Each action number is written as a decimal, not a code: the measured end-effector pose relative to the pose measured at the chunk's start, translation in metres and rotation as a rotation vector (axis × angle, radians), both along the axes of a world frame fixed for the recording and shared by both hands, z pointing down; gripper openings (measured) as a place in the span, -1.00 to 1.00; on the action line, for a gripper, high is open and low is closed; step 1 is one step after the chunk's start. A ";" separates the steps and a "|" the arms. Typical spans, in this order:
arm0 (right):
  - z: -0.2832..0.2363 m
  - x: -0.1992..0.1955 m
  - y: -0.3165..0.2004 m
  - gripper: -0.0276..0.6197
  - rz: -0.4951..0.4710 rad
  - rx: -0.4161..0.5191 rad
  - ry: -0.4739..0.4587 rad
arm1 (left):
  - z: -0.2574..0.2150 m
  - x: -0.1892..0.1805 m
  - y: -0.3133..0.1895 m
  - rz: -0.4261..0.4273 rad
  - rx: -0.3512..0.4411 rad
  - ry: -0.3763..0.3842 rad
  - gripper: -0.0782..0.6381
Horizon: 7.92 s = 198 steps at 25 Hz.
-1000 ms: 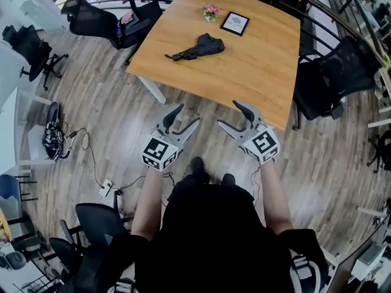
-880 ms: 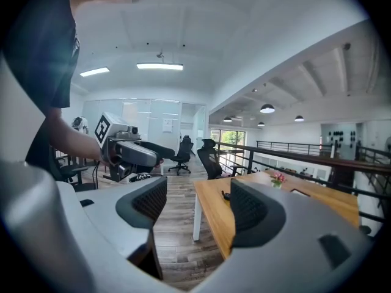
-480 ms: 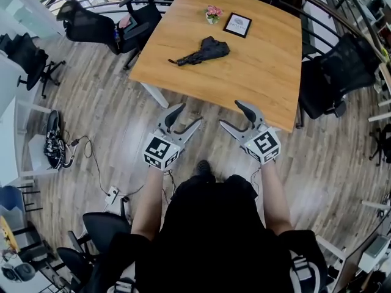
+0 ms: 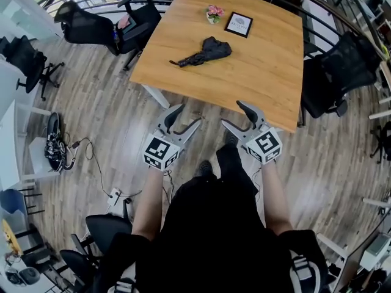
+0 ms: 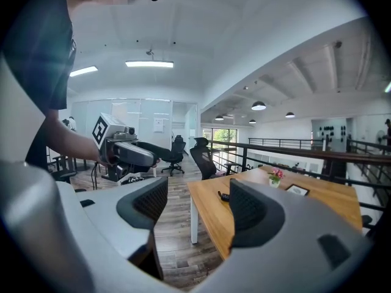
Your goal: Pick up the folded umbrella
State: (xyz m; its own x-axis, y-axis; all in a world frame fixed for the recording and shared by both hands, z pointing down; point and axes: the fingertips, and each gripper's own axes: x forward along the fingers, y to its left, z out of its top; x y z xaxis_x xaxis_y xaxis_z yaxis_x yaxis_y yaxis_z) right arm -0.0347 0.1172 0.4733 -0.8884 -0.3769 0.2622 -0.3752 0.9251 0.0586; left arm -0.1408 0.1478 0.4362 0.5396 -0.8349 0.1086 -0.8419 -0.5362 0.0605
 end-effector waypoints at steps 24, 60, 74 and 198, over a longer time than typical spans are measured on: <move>0.009 -0.012 -0.144 0.04 -0.037 -0.055 -0.040 | 0.010 -0.012 -0.133 -0.056 -0.056 -0.052 -0.02; 0.074 0.003 -0.323 0.04 -0.102 -0.201 0.041 | 0.091 -0.023 -0.317 -0.145 -0.258 -0.092 -0.02; 0.110 -0.013 -0.360 0.05 0.085 -0.305 0.070 | 0.175 -0.038 -0.372 0.054 -0.445 -0.113 -0.02; 0.035 0.095 -0.339 0.15 0.120 -0.068 -0.009 | 0.036 0.054 -0.355 -0.014 -0.208 -0.333 -0.04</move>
State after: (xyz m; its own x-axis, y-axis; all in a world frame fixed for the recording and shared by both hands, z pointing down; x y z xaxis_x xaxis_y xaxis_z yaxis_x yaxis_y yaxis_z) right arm 0.0606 -0.2214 0.5079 -0.8404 -0.4622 0.2831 -0.4837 0.8752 -0.0066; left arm -0.0869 -0.2071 0.4725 0.4353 -0.7835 0.4435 -0.8407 -0.5300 -0.1111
